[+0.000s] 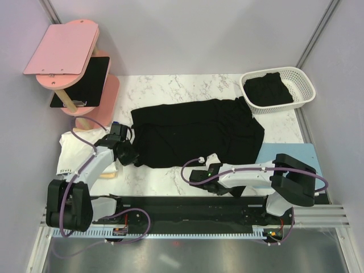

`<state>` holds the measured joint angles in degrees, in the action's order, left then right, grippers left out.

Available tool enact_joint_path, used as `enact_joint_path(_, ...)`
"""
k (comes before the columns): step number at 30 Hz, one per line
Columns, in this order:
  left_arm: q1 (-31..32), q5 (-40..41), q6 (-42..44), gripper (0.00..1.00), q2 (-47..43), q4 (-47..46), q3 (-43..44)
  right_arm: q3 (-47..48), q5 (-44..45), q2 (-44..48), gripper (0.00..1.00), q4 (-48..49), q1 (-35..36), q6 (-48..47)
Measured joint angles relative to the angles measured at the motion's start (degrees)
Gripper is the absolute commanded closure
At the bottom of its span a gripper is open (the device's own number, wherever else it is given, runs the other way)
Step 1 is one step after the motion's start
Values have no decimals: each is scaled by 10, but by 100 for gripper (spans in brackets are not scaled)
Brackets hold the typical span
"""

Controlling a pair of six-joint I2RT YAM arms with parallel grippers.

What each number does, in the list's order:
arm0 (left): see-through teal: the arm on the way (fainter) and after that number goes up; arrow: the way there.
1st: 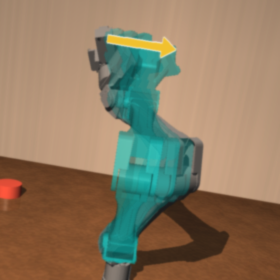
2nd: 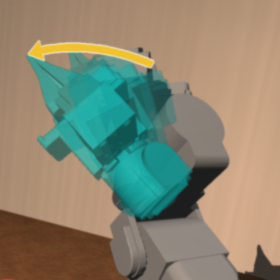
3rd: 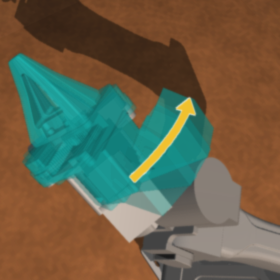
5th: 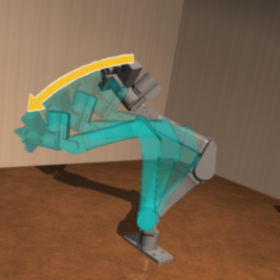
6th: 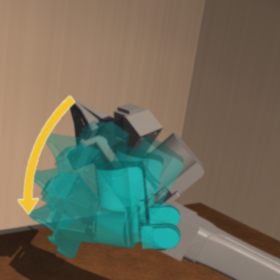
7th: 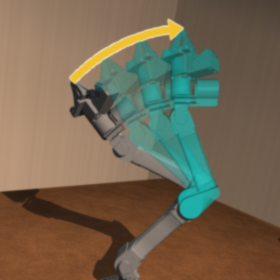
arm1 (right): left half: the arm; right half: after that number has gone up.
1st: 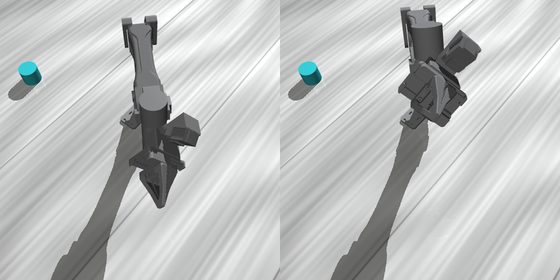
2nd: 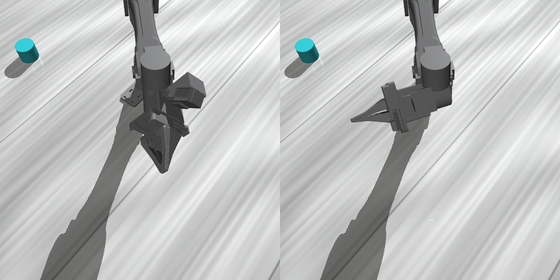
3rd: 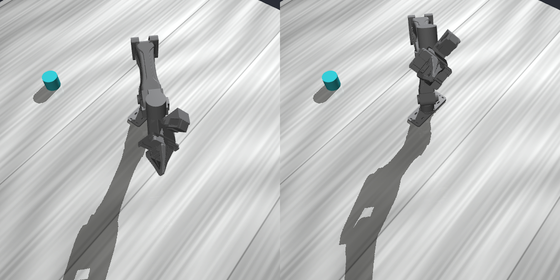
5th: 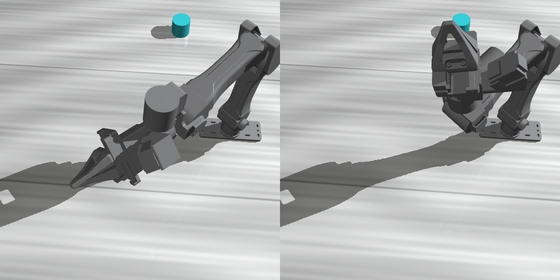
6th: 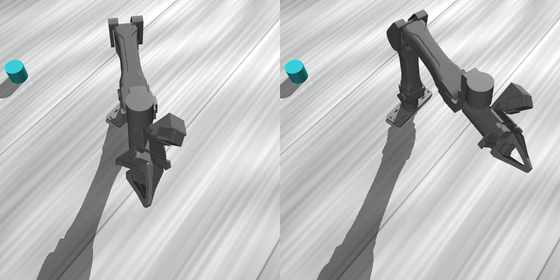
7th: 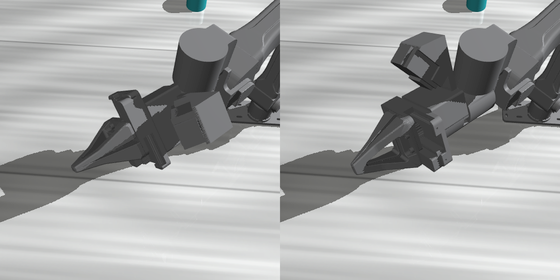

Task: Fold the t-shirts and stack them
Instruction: Grap the side of the flattened tshirt closest away from the robot with both arms, then fold the other side of the tshirt into a rectangle

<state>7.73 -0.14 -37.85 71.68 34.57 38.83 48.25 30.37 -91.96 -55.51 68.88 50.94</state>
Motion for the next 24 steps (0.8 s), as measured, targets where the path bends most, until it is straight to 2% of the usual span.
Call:
enact_joint_path(10,0,4,0,98,-75,68,31,0,-56,36,100,-41,81,37)
enact_joint_path(19,0,23,0,98,-96,118,60,1,-75,104,100,-116,94,85)
enact_joint_path(24,-5,31,0,98,-99,137,73,24,-56,134,100,-176,94,109)
